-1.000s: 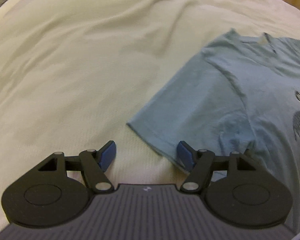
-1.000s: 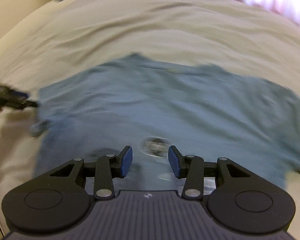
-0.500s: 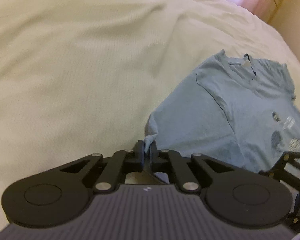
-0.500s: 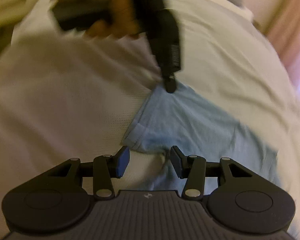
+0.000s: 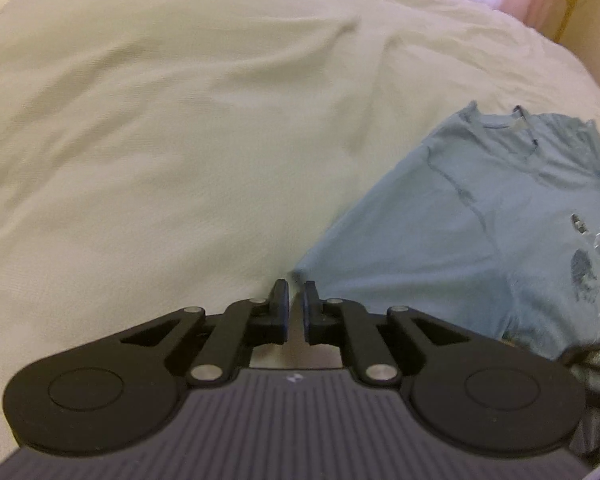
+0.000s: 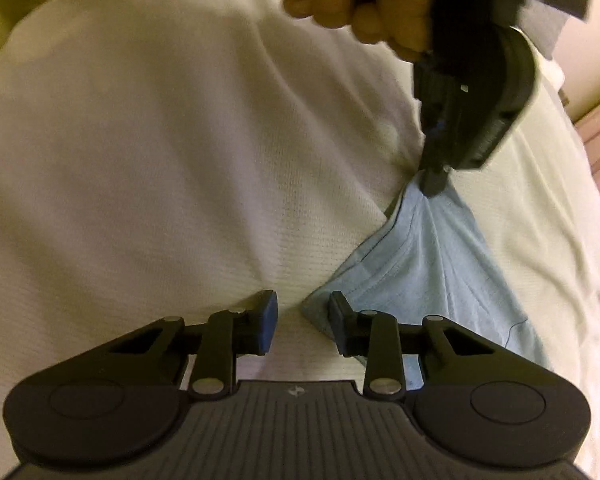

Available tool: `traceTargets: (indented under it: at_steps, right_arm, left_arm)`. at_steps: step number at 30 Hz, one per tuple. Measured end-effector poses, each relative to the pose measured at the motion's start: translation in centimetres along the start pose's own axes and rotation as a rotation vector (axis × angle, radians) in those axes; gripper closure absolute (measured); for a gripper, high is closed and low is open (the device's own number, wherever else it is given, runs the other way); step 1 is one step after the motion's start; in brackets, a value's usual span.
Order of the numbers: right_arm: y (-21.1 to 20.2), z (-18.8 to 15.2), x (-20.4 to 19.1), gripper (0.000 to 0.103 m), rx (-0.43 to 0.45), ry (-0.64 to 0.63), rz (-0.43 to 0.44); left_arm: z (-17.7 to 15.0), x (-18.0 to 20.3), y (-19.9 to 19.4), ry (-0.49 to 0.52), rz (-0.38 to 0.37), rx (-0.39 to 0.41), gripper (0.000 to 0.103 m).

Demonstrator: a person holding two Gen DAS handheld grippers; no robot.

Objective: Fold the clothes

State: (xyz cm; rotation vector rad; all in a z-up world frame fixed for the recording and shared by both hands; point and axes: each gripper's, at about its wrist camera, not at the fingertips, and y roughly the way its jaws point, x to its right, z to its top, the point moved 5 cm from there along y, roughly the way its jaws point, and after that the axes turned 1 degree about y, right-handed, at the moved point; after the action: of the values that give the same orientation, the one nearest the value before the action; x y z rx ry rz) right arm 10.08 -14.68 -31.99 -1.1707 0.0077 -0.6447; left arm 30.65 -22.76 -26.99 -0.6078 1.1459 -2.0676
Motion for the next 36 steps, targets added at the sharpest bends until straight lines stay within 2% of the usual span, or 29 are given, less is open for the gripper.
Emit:
traceTargets:
  at_steps: [5,7,11,12,15,17,20,22,25,28,32,36]
  right_arm:
    - [-4.3,-2.8,1.6,0.060,0.001,0.182,0.011]
    - [-6.6,-4.9,2.9,0.052,-0.013,0.313,-0.012]
    - [-12.2,-11.1,5.6,0.045,-0.074,0.640,-0.071]
    - [-13.6,-12.6,6.1,0.039,-0.087,0.726,-0.086]
    - [-18.4,-17.7,7.1,0.035,-0.121,0.965,-0.130]
    - [-22.6,-21.5,6.6,0.030,-0.130,1.112,-0.173]
    - [-27.9,-26.1,6.2,0.018,-0.139,1.260,-0.246]
    - [-31.1,-28.9,5.7,0.012,-0.139,1.328,-0.282]
    - [-35.5,-33.0,5.0,0.009,-0.134,1.416,-0.329]
    - [-39.0,-37.0,4.7,0.007,-0.107,1.466,-0.346]
    - [-41.3,-41.1,4.6,0.004,-0.036,1.494,-0.286]
    - [-44.2,-44.6,4.2,0.004,0.045,1.406,-0.220]
  left_arm:
    - [-1.2,0.5,-4.2,-0.040,0.063,0.027,0.082]
    - [-1.7,1.5,-6.0,-0.054,0.074,0.040,0.077]
    - [-2.9,5.6,-9.2,-0.043,0.065,0.053,0.069]
    - [-3.3,6.8,-9.9,-0.041,0.057,0.053,0.067]
    - [-4.3,10.9,-12.1,-0.026,0.022,0.050,0.054]
    - [-5.2,13.3,-13.7,-0.026,0.008,0.050,0.037]
    - [-6.6,16.7,-16.1,-0.017,0.000,0.052,0.024]
    - [-7.7,18.5,-17.6,-0.004,0.015,0.053,0.016]
    - [-9.9,20.8,-19.9,-0.018,0.053,0.051,0.006]
    - [-12.2,23.0,-22.3,-0.070,0.118,0.067,0.003]
    - [-15.5,28.3,-25.7,-0.147,0.217,0.106,0.001]
    - [-19.1,34.9,-29.0,-0.261,0.278,0.150,0.001]
